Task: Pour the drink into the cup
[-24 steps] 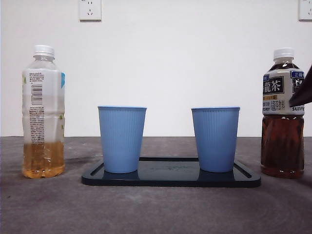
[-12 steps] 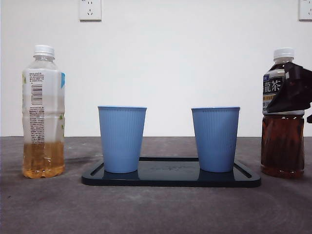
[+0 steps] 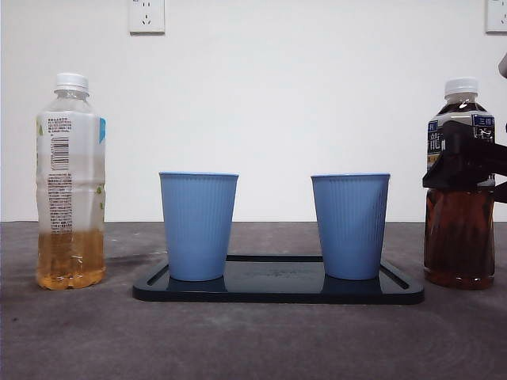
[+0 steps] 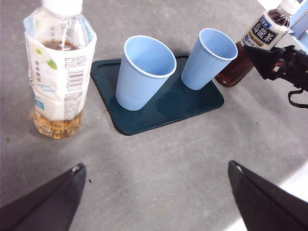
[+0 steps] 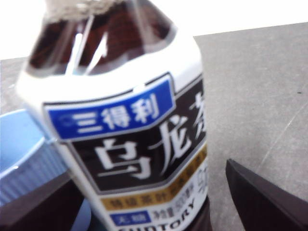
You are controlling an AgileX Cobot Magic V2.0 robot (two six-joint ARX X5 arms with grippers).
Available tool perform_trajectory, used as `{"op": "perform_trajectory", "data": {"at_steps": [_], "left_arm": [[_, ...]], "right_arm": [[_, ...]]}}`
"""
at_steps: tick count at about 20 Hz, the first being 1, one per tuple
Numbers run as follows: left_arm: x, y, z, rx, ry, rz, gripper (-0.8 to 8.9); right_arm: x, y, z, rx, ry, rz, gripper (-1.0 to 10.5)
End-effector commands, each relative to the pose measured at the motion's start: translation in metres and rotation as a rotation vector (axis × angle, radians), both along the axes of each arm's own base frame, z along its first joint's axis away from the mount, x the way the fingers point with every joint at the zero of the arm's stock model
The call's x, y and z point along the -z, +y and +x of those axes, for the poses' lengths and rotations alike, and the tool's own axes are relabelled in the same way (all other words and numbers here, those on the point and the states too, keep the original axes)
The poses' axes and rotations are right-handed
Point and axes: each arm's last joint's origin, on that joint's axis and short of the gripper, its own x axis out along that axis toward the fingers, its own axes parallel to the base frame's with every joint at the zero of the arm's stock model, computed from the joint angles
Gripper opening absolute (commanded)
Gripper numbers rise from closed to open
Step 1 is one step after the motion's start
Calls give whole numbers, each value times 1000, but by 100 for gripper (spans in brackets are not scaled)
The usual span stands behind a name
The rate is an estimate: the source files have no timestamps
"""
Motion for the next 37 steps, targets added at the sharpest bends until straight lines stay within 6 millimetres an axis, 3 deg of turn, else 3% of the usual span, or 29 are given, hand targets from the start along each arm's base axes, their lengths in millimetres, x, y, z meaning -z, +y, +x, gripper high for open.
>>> {"op": "perform_trajectory", "data": {"at_steps": [1,3,14,20,24,27,33,37], "left_arm": [[-6,0,0,9,-32,2,478],[-6,0,0,11,-33,3,478],[-6,0,0,11,-35,4,478],[-6,0,0,10,-40,14,478],[-6,0,1,11,-51,26,478],[-6,0,1,10,-52,27,477],[-6,1,1,-10,-54,44,478],[-6,1,1,-10,-54,44,478]], "right_arm": [[2,2,4,-2,-19,-9,450],[4,2,7,-2,-11,-10,449],[1,3,8,-36,-44,9,153],[-20,2,0,-45,-85,13,117],[-50,1,-2,-35,-65,-62,111],[-86,1,1,-22,-25,-176,111],[-156,1,4,-53,62,-522,104],[-185,3,-2,-39,73,-751,102]]}}
